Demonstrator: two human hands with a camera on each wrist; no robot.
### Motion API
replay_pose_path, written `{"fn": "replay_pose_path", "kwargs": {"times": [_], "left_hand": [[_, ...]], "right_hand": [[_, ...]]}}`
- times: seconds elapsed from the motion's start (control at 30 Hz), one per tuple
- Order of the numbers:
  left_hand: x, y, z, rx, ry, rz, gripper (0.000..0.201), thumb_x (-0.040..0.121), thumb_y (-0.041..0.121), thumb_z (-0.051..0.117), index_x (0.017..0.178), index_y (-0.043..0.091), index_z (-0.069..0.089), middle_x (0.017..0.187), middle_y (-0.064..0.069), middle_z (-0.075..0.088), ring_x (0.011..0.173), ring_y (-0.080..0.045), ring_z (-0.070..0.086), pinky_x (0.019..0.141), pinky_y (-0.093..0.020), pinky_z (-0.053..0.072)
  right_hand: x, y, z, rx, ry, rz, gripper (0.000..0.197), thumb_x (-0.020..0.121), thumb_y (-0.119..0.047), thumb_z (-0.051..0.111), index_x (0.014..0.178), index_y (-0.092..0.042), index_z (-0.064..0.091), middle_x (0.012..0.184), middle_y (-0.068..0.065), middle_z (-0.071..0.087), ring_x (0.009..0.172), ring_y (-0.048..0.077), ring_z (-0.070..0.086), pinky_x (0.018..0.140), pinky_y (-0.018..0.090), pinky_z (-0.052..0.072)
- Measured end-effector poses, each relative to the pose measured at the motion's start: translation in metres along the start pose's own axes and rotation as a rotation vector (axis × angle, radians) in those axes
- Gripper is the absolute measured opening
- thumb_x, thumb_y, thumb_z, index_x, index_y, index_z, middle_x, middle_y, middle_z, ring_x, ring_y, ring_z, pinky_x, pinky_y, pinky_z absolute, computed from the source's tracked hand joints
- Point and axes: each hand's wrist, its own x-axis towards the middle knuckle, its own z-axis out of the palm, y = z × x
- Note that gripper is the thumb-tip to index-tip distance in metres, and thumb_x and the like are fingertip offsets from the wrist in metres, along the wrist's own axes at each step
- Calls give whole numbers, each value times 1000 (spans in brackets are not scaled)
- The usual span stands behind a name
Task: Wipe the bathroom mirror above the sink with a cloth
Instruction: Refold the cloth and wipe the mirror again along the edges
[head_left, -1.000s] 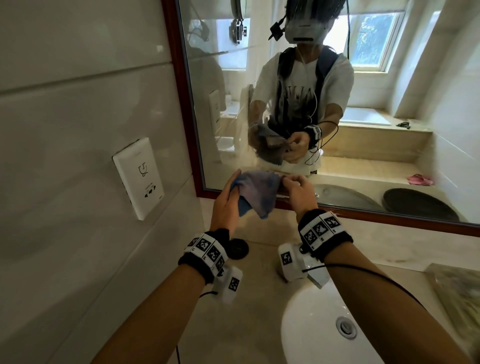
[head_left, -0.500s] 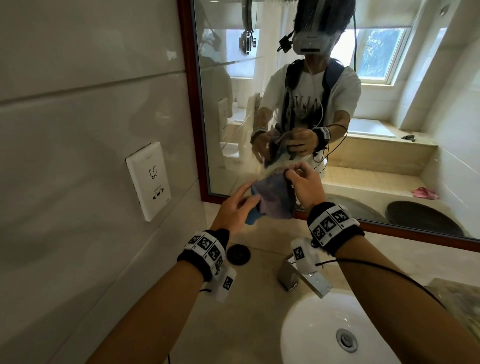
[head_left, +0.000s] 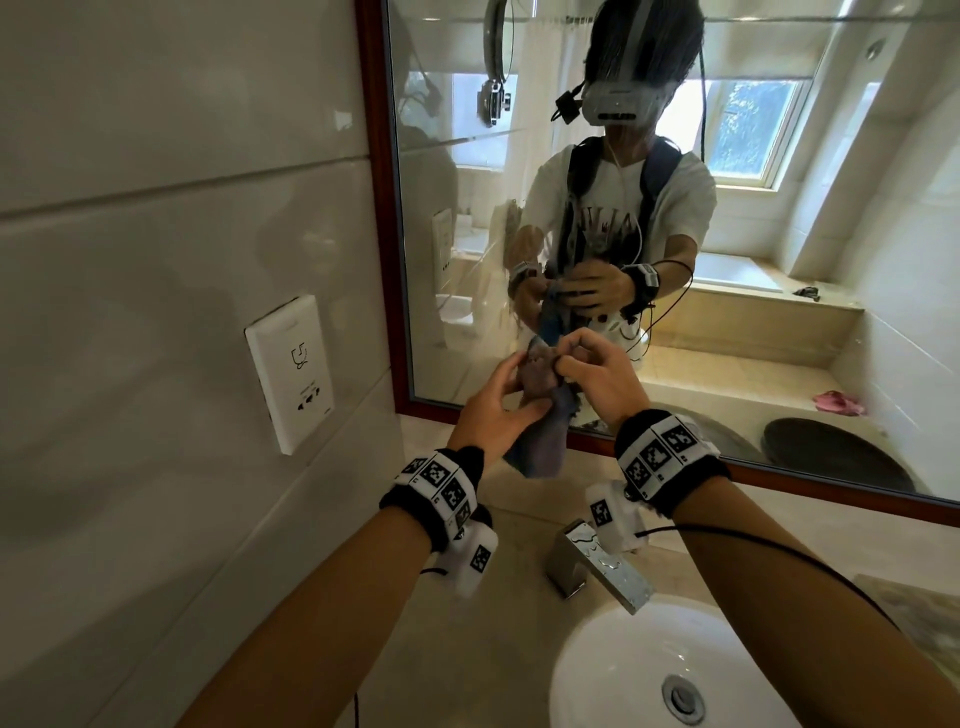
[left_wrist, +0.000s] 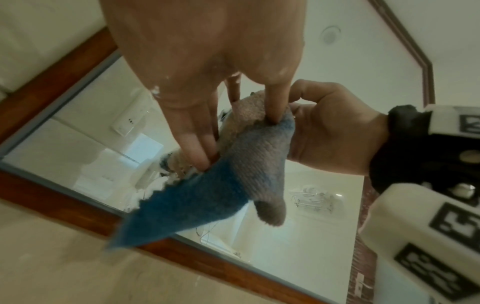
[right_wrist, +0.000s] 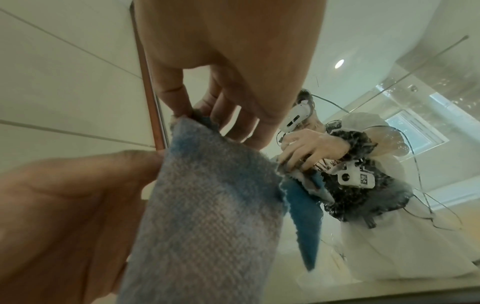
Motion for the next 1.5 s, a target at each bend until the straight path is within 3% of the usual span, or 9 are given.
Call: {"fn": "replay_pose_path", "kwargs": {"times": [0.2, 0.4, 0.53, 0.73, 0.83, 0.93, 1.1, 1.23, 1.5], "left_hand": [[9, 3, 7, -183, -23, -92, 56, 89, 21, 70, 136, 38, 45, 123, -3, 66, 115, -28, 60, 76, -56, 59], [22, 2, 4, -153, 113, -114, 15, 89, 17, 68, 99, 24, 59, 97, -17, 70, 91, -39, 68, 61, -62, 57], [39, 5, -11, -17, 342, -31, 29, 89, 4, 56, 81, 30, 64, 83, -4, 69, 87, -33, 68, 71, -52, 60], [73, 38, -38, 20, 610, 176, 39, 86, -8, 47, 101, 12, 77, 111, -10, 71, 103, -27, 65, 90, -41, 55], [96, 55, -45, 56, 564, 297, 35, 92, -2, 50, 115, 13, 72, 151, -4, 45, 130, -16, 47, 108, -29, 43], [116, 67, -49, 217, 517, 409, 41, 95, 0, 51, 133, 13, 60, 162, -1, 20, 140, -16, 32, 103, -2, 24], [152, 75, -52, 309, 493, 518, 53, 89, -1, 46, 138, 18, 55, 163, -6, 15, 149, -30, 18, 116, -59, 25], [159, 64, -45, 445, 521, 552, 54, 88, -3, 50, 136, 19, 57, 161, -13, 21, 145, -38, 26, 112, -65, 24], [129, -51, -34, 689, 463, 611, 43, 90, 19, 44, 126, 21, 66, 154, -12, 37, 133, -41, 46, 83, -57, 55]], "right_hand": [[3, -1, 0, 92, -12, -1, 20, 85, 8, 57, 80, -12, 56, 76, 15, 53, 73, 22, 51, 62, 27, 45], [11, 8, 4, 67, 39, 11, 23, 84, 7, 60, 78, -16, 59, 65, 2, 58, 65, 16, 56, 60, 27, 48], [21, 5, 6, 105, 85, 64, 15, 89, 2, 60, 91, -12, 62, 86, 11, 69, 78, 22, 65, 66, 33, 54], [50, 1, 6, -253, 170, -60, 26, 88, -10, 61, 110, -24, 61, 101, -2, 72, 95, 16, 65, 87, 37, 53], [66, -12, 11, -623, 248, -243, 44, 85, -13, 58, 127, -23, 55, 123, 4, 63, 118, 25, 52, 95, 45, 48], [83, -27, 14, -800, 397, -454, 57, 77, -16, 53, 133, -19, 52, 148, 11, 43, 139, 36, 27, 105, 58, 37], [111, -40, 6, -1182, 494, -448, 77, 80, -24, 59, 150, -34, 28, 162, 17, 4, 145, 48, -1, 103, 77, 13], [121, -26, -2, -1270, 509, -420, 69, 90, -33, 55, 151, -36, 25, 162, 16, 3, 146, 47, 0, 98, 82, 10], [127, -4, 1, -1312, 564, -450, 54, 99, -43, 38, 152, -38, 24, 162, 12, 8, 146, 46, 5, 100, 80, 5]]}}
